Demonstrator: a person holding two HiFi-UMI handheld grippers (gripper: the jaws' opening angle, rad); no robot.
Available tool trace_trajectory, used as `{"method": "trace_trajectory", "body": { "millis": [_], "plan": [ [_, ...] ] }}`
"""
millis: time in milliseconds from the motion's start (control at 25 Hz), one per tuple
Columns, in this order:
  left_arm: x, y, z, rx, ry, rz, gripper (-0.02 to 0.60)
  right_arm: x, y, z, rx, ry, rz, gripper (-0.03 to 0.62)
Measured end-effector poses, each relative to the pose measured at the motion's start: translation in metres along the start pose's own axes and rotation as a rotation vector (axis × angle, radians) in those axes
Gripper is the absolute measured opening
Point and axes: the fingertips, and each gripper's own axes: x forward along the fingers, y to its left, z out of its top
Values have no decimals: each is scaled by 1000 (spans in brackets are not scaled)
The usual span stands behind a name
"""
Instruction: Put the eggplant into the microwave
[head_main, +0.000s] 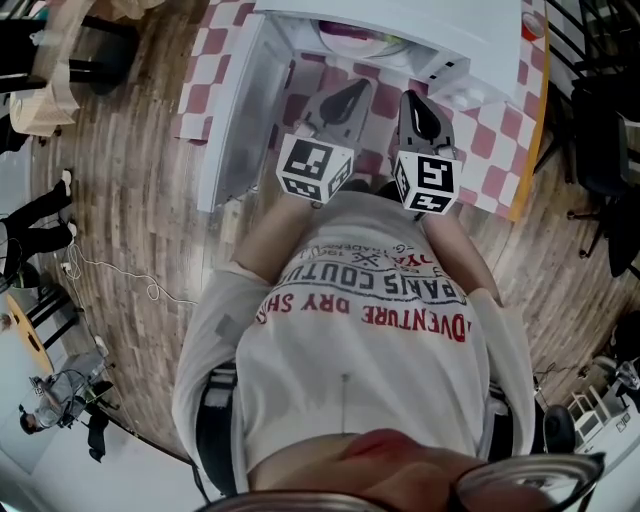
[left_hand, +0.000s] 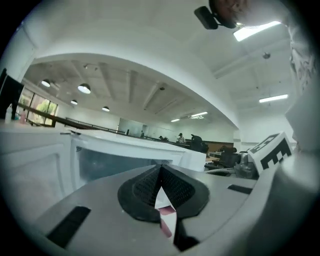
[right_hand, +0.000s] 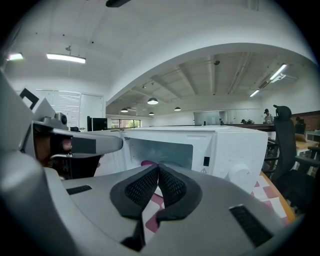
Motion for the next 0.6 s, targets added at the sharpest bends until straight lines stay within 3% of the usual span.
{"method": "trace_trajectory", "body": {
  "millis": [240,600],
  "plan": [
    [-4,-14,29,170,-65,-9,25,-1,4,7,-30,-11,2,25],
    [-3,-3,32,189,-75,15,25,3,14,13,-67,-24,32,25]
  ]
}}
